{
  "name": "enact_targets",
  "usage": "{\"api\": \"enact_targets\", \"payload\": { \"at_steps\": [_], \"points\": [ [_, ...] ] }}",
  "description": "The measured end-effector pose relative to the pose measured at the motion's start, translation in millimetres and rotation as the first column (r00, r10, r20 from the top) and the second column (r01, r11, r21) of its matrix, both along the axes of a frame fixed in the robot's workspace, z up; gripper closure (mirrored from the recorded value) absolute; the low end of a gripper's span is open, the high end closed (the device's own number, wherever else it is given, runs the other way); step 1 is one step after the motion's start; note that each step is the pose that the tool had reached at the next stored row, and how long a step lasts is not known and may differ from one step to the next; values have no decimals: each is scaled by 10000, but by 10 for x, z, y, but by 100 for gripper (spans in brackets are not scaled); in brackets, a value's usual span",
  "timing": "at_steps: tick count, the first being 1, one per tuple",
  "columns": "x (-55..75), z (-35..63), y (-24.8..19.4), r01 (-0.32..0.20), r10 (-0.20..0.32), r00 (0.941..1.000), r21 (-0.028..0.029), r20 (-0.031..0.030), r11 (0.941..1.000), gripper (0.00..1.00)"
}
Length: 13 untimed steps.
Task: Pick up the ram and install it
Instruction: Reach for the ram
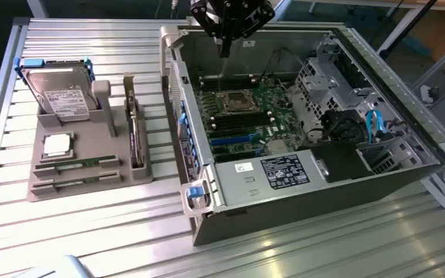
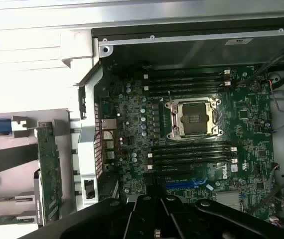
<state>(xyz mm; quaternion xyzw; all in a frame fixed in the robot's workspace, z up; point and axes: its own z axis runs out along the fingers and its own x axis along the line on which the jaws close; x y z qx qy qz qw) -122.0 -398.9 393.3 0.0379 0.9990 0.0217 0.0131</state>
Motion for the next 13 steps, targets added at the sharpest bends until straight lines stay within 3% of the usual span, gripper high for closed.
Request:
{"api": "enact_targets", "payload": {
  "at_steps": [2, 11, 13],
  "points": [
    [-28, 1, 0, 1, -1, 10000, -1, -1, 10000, 90],
    [-826, 0, 0, 1, -1, 10000, 0, 17, 10000, 90],
    [-930, 0, 0, -1, 1, 10000, -1, 17, 10000, 90]
  ]
}}
